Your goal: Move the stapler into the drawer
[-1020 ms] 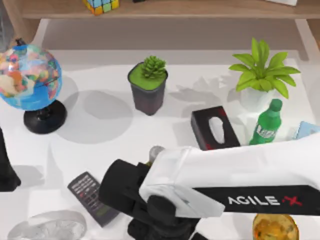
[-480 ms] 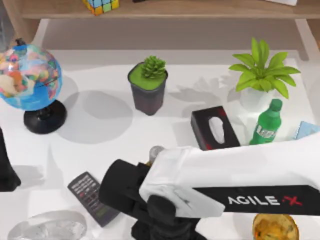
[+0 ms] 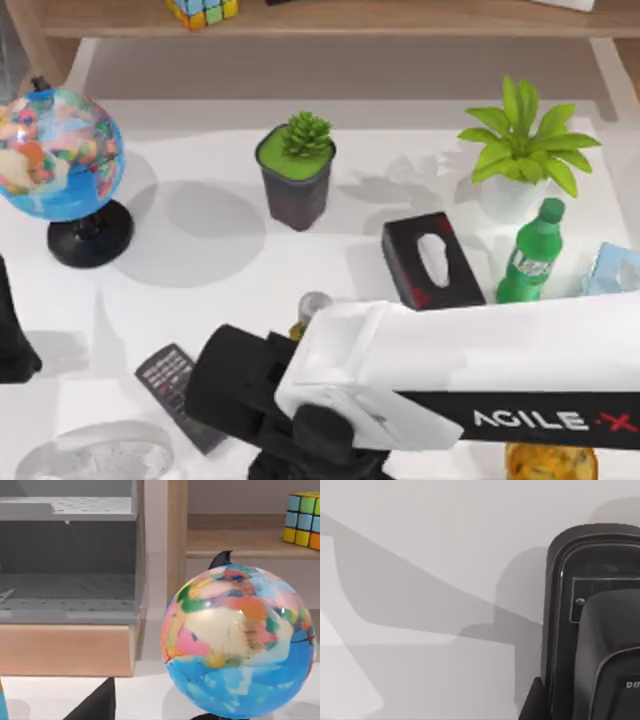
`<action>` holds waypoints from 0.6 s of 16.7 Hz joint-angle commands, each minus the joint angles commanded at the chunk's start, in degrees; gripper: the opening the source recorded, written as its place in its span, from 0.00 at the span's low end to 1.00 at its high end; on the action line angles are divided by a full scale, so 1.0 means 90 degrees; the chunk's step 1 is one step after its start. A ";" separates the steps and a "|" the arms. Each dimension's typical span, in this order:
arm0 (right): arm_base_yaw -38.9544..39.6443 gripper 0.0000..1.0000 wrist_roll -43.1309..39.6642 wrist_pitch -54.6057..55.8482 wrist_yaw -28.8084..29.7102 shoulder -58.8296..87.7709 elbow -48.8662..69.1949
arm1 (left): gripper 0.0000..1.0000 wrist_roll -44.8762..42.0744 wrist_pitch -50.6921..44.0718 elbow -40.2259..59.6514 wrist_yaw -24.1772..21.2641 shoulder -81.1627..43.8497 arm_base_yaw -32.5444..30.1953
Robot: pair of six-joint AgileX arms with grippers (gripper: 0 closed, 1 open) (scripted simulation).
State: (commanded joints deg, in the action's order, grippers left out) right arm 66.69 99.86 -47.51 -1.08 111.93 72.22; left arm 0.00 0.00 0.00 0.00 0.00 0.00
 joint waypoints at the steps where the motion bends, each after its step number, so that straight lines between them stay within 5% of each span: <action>1: 0.0068 0.00 -0.0025 -0.0046 -0.0028 -0.0087 0.0048 | 1.00 0.0000 0.0000 0.0000 0.0000 0.0000 0.0000; 10: -0.0268 0.00 0.0041 -0.0634 0.0128 -0.0005 0.0338 | 1.00 0.0000 0.0000 0.0000 0.0000 0.0000 0.0000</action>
State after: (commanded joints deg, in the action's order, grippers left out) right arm 64.28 100.23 -53.22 0.07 111.88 75.27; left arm 0.00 0.00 0.00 0.00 0.00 0.00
